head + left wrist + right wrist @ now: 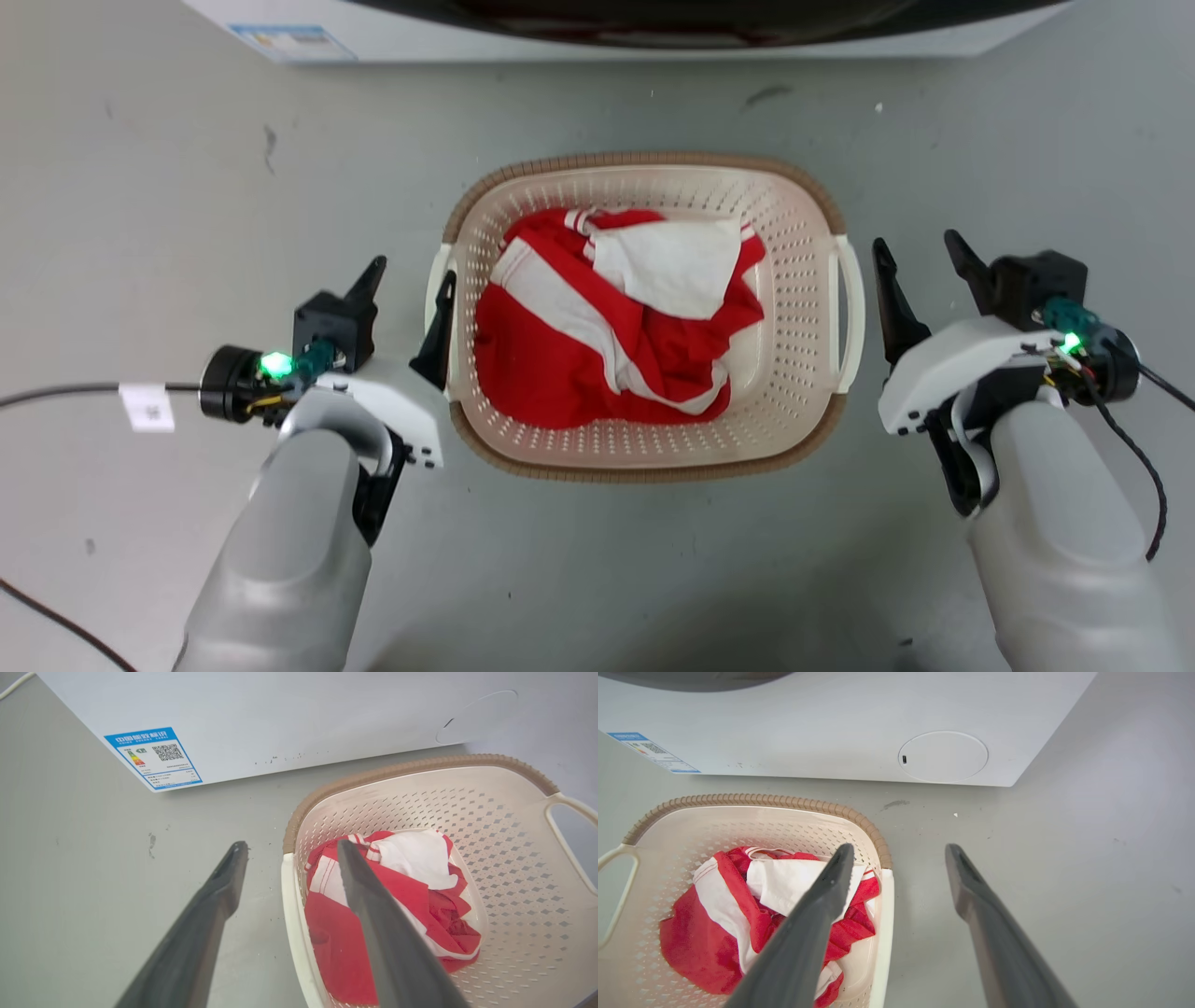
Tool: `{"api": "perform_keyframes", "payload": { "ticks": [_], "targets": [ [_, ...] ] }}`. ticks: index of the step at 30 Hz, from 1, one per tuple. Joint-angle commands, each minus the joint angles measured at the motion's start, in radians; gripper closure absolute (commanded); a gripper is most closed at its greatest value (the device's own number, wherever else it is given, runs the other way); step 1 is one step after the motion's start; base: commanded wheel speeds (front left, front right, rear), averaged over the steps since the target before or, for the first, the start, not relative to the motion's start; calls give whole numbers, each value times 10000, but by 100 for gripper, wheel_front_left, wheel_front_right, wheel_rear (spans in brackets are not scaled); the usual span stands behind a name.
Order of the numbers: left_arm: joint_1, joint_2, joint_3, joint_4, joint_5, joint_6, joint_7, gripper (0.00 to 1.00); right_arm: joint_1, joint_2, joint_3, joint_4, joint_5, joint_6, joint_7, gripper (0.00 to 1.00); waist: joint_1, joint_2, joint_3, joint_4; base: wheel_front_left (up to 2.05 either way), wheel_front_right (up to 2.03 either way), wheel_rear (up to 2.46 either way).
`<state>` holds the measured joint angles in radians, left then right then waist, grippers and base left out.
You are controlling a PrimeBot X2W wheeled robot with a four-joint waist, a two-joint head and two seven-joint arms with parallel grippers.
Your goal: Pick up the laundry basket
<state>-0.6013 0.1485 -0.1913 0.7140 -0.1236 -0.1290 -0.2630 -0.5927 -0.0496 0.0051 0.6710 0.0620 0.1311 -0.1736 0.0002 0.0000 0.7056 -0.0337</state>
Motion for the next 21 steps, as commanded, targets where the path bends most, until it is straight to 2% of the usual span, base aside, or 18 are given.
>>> {"api": "perform_keyframes", "payload": {
  "ticks": [1, 10, 21],
  "targets": [
    [-184, 1, -57, 100, -56, -4, -28, 0, -196, -9, 33, 118, 32, -6, 19, 0, -2, 0, 353, 32, 0, 0, 0],
    [-1725, 99, -1457, 2468, -1050, -10, 103, 0, -1778, -11, 459, 2494, 578, -5, 748, 0, -2, 0, 1003, 101, 0, 0, 0],
    [-2977, 518, -3754, 3392, -2997, -12, 1312, 0, -3328, -12, 753, 4704, 590, -6, 1996, 0, -2, 0, 1513, 118, 0, 0, 0]
  ]
}}
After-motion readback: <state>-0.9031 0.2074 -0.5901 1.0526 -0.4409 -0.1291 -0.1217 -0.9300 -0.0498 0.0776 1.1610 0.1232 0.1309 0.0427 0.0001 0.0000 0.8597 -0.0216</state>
